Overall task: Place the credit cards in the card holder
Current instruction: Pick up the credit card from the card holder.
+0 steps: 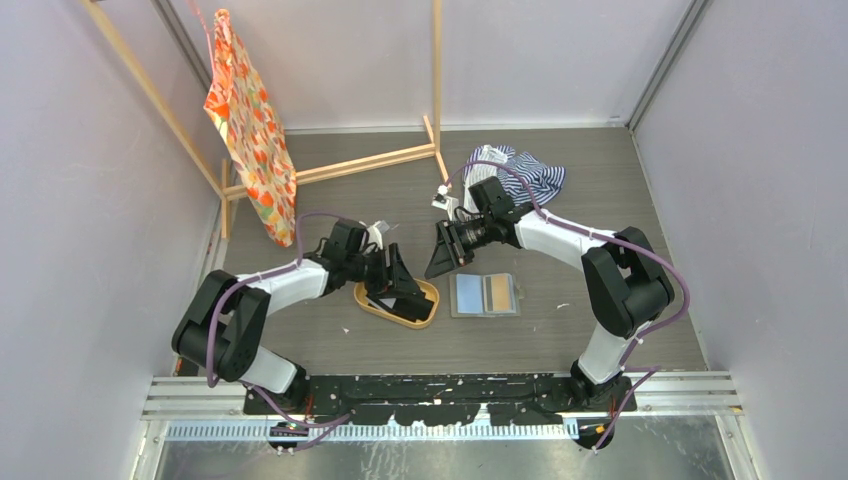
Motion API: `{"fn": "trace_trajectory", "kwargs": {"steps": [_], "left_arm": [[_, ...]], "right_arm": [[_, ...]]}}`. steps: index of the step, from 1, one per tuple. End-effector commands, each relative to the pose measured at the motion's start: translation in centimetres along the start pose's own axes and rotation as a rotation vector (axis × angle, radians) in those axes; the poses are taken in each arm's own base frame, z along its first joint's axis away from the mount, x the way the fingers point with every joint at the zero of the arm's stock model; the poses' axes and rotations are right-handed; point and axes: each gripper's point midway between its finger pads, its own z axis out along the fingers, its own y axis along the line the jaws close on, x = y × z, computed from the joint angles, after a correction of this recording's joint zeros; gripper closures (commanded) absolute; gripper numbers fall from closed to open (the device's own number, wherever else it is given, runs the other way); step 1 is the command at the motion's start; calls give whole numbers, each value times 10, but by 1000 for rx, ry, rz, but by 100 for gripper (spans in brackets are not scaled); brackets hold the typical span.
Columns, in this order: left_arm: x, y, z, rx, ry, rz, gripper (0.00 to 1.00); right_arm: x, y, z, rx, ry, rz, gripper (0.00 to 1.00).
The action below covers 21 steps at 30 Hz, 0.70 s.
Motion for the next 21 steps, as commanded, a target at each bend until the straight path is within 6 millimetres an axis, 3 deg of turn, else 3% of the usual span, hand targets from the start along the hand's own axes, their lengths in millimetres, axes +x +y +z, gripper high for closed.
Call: {"fn": "trace_trajectory", "kwargs": {"steps": [1, 8, 15, 21], "left_arm": [[-5, -16, -2, 69, -21, 19, 45], [-14, 13, -6, -118, -36, 127, 26], [-18, 16, 7, -111, 1, 162, 24], [-6, 18, 8, -103, 33, 145, 27]], "right_arm": [[-8, 9, -5, -26, -18, -48, 63], [-7, 8, -5, -26, -17, -43, 63], [-4, 6, -5, -22, -6, -59, 63], [25, -5, -10, -7, 113, -181, 65]]}}
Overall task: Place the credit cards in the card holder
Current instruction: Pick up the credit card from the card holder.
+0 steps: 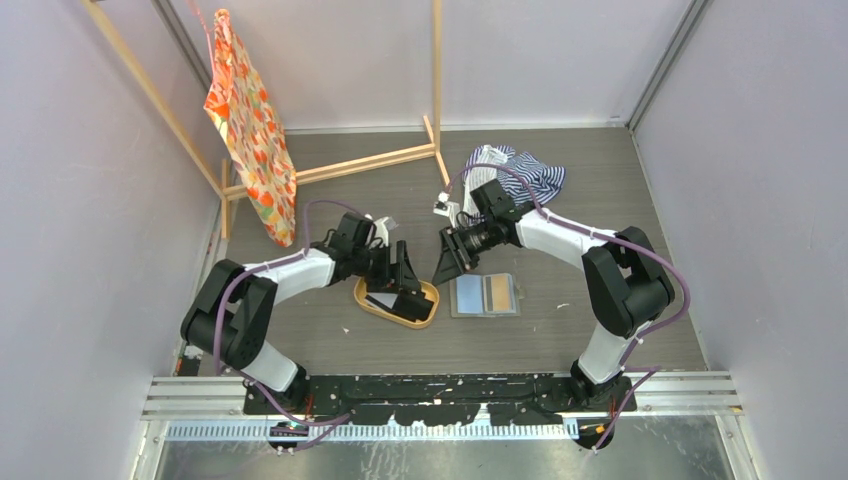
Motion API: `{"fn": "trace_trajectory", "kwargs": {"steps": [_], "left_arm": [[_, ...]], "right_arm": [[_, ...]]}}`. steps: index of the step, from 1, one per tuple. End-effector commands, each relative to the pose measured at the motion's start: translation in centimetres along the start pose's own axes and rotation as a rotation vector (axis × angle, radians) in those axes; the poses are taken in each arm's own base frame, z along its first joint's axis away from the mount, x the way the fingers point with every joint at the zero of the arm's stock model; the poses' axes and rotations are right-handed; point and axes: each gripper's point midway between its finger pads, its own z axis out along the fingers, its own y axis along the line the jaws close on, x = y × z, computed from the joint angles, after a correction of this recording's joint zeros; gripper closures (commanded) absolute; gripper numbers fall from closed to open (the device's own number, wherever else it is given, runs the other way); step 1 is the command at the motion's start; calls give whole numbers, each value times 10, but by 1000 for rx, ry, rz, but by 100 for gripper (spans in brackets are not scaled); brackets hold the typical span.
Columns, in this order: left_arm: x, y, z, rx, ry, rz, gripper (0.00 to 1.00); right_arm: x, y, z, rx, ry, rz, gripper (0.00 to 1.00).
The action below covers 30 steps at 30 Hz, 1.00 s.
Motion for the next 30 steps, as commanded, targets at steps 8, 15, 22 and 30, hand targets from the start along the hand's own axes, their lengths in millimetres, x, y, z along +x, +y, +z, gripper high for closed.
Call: {"fn": "trace_trajectory", "kwargs": {"steps": [8, 15, 22, 30], "left_arm": [[19, 5, -4, -12, 44, -7, 30], [21, 2, -9, -10, 44, -20, 30], [24, -9, -12, 46, 37, -46, 33], [26, -21, -17, 115, 10, -85, 37]], "right_arm": [[54, -11, 0, 33, 282, -437, 73], [72, -28, 19, 86, 394, -368, 79], [52, -32, 34, 141, 278, -263, 78], [46, -32, 40, 146, 241, -203, 78]]}}
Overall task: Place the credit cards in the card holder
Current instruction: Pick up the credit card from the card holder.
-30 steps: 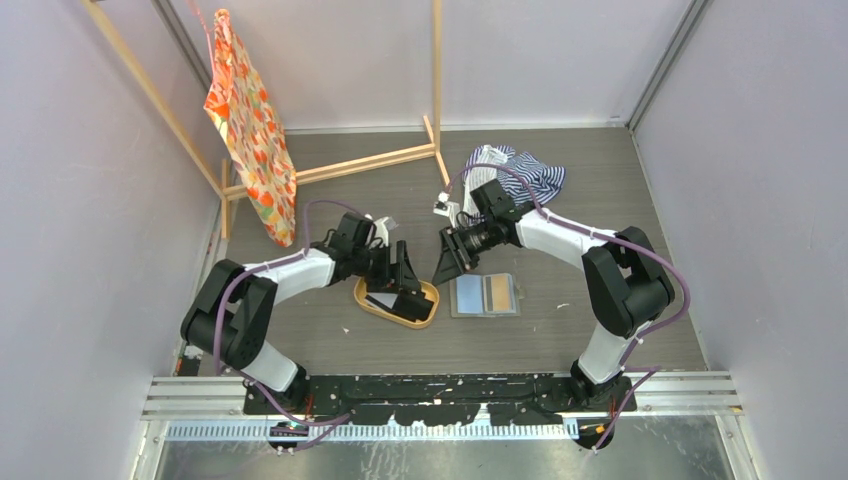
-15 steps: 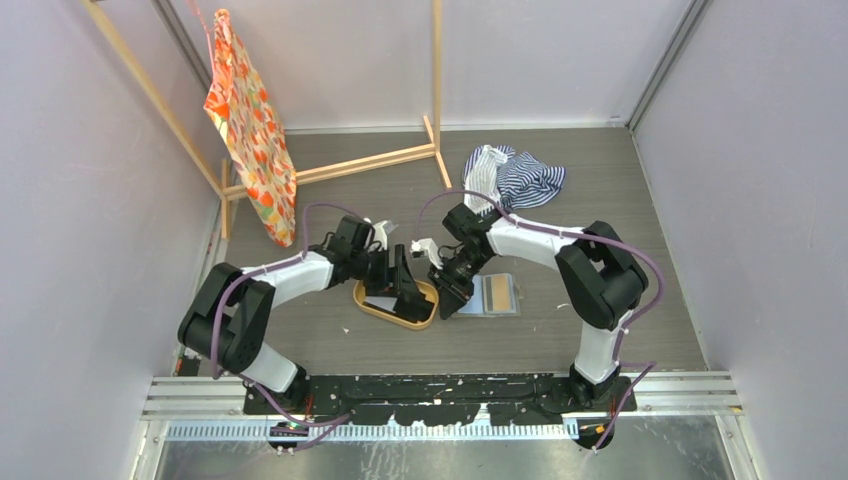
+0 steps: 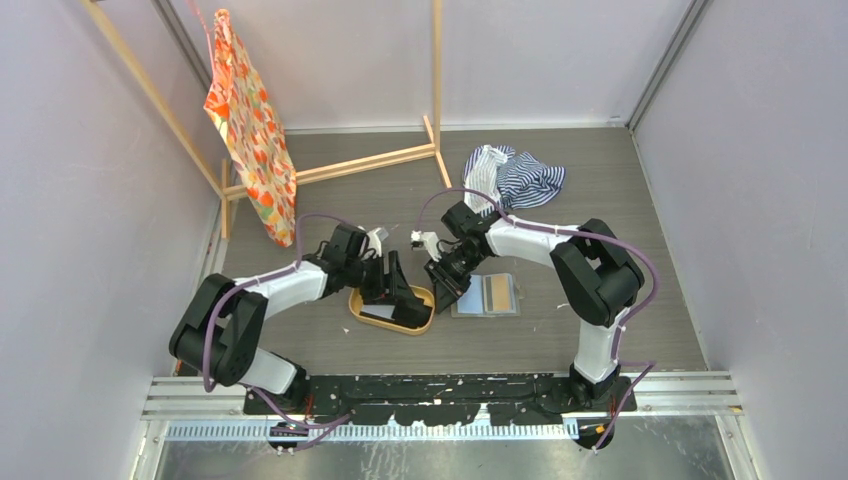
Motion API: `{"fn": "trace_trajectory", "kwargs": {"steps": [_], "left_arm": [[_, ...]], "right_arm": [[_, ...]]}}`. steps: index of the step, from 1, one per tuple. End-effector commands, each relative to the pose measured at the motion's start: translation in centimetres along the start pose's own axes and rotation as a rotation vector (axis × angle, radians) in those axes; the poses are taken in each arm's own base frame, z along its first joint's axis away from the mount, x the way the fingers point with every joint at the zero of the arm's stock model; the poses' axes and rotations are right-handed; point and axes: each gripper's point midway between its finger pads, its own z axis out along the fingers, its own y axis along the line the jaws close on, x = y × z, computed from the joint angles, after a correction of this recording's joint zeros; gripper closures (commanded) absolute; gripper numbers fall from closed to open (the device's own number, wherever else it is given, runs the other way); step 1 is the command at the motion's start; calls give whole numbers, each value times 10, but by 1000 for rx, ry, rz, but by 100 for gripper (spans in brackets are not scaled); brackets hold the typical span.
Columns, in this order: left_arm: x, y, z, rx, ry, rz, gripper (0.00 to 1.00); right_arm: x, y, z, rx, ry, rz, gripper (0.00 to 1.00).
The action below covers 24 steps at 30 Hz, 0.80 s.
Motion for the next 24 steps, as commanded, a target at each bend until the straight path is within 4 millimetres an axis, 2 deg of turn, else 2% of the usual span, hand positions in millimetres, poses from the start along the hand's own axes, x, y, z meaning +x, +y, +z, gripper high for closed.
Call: {"fn": "trace_trajectory", "kwargs": {"steps": [1, 11, 24], "left_arm": [[1, -23, -7, 102, -12, -19, 37], [-7, -40, -12, 168, -53, -45, 46], [-5, -47, -13, 240, -70, -90, 57]], "right_arm": [[-21, 0, -2, 15, -74, -7, 78], [-22, 0, -1, 12, -78, 8, 78], [-24, -2, -3, 16, -85, 11, 78]]}}
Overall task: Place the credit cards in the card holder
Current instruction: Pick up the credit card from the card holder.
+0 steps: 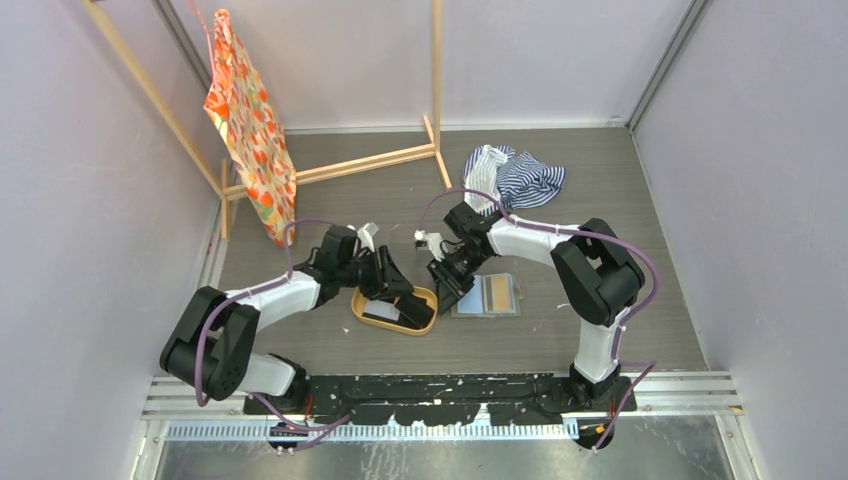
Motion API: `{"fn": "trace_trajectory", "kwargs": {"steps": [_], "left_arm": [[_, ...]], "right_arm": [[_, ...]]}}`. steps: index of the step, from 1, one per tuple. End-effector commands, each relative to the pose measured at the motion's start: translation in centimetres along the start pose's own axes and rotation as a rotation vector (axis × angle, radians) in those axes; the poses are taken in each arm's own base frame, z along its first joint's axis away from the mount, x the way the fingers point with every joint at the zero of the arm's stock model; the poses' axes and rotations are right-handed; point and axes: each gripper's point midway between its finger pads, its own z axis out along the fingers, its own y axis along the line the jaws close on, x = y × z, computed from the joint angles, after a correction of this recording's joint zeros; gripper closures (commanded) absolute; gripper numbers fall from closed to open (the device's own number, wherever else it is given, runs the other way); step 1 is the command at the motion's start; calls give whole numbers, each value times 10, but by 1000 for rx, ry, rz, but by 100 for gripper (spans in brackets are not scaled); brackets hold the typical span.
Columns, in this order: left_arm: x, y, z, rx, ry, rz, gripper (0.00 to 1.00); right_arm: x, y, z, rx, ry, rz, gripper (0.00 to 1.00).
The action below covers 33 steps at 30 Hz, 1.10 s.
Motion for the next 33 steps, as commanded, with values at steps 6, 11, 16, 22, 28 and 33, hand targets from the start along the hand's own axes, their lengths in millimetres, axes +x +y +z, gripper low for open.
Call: {"fn": "trace_trajectory", "kwargs": {"steps": [6, 11, 16, 22, 28, 33], "left_arm": [[16, -34, -4, 185, 65, -27, 60], [18, -37, -5, 211, 70, -43, 62], [24, -35, -7, 211, 86, -48, 63], [28, -32, -12, 192, 84, -37, 64], [30, -33, -15, 195, 87, -29, 64], [36, -32, -20, 183, 112, 1, 61]], "right_arm": [[-31, 1, -3, 2, -102, -84, 78], [-31, 1, -3, 4, -104, -82, 78], [-32, 0, -5, 5, -108, -82, 78], [-39, 6, -15, -27, -143, -86, 77], [-45, 9, -29, -53, -186, -84, 74], [-48, 11, -35, -72, -206, -81, 73]]}}
